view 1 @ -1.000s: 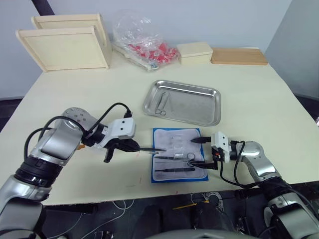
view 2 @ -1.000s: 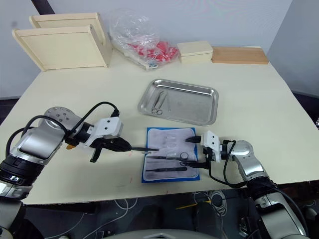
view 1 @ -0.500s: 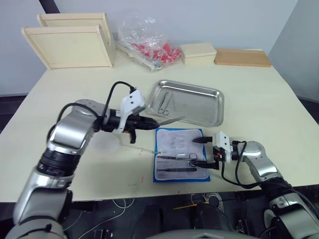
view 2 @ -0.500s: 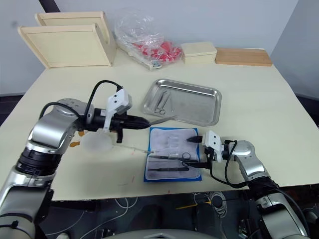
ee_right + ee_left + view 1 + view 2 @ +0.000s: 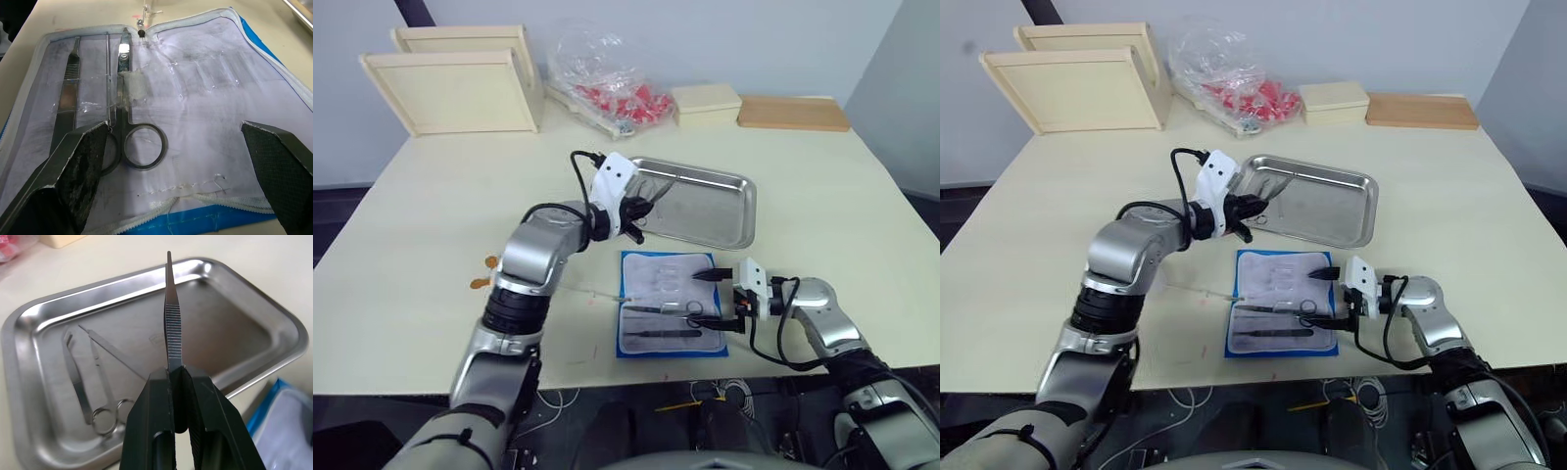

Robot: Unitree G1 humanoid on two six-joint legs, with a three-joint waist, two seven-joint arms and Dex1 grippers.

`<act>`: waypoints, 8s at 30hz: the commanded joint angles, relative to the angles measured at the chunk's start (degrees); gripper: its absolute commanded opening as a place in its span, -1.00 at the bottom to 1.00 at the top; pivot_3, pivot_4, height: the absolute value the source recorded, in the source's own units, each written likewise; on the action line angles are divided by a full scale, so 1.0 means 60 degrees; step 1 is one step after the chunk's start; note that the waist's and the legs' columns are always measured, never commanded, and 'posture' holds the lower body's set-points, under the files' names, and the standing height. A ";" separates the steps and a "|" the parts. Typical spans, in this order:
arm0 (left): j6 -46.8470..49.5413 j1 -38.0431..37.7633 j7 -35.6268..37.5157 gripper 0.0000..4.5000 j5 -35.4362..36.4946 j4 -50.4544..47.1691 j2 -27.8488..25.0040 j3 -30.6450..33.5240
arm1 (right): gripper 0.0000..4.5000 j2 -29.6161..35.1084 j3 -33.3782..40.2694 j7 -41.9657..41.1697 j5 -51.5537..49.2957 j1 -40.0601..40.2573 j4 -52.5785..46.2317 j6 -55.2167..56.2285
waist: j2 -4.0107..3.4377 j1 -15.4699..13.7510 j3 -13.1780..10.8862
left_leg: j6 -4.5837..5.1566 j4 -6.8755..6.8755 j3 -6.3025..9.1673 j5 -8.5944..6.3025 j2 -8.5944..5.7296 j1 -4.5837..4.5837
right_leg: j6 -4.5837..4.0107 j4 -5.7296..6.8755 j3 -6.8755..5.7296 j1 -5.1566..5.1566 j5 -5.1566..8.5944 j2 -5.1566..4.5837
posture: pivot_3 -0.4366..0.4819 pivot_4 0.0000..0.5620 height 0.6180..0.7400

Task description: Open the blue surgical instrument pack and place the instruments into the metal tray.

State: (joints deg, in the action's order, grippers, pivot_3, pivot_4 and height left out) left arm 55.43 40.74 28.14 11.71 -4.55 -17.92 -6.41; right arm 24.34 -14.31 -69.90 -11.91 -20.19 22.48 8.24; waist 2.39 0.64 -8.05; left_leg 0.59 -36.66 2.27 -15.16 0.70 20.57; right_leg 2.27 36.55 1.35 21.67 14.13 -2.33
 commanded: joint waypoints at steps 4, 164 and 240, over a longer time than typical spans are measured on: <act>-0.0626 0.0609 -0.1644 -0.98 -0.0423 0.0978 0.1602 0.0071 | 1.00 0.0052 -0.0595 0.0311 0.0884 0.0580 0.0649 -0.0536 | -0.0004 0.0029 0.0001 | 0.0000 -0.0003 0.0001 0.0000 -0.0032 0.0005 | 0.0020 -0.0002 -0.0010 -0.0001 -0.0010 -0.0042 | -0.05 -0.47 1.00; -1.0112 -0.3562 0.9104 0.94 -0.0107 0.3610 -0.2385 -0.1713 | 1.00 0.5099 0.4525 0.1465 -0.4551 0.2755 -0.9316 -0.6724 | -0.0241 -0.0036 -0.0205 | -0.0001 -0.0108 0.0087 0.0009 -0.0071 0.0215 | 0.0053 0.0051 -0.0091 0.0135 0.0010 -0.0064 | -0.05 -0.47 1.00; -0.9708 -0.3771 0.8645 1.00 -0.0395 0.3282 -0.2324 -0.1955 | -0.95 0.2213 -0.2027 0.2252 0.1551 -0.0442 -0.6518 -0.6170 | -0.0283 -0.0029 -0.0032 | -0.0001 -0.0122 0.0097 0.0010 -0.0096 0.0198 | 0.0050 0.0079 -0.0098 0.0126 0.0011 -0.0063 | -0.05 -0.47 1.00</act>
State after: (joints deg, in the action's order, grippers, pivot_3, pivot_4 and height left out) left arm -3.58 19.73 80.13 11.48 12.88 -32.08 -15.80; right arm 36.80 -27.09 -57.05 -4.23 -22.27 -15.60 -27.82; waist 0.69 0.46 -8.25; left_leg 0.59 -37.40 2.85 -15.10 0.12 21.76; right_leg 2.58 37.02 0.77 22.42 14.19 -2.71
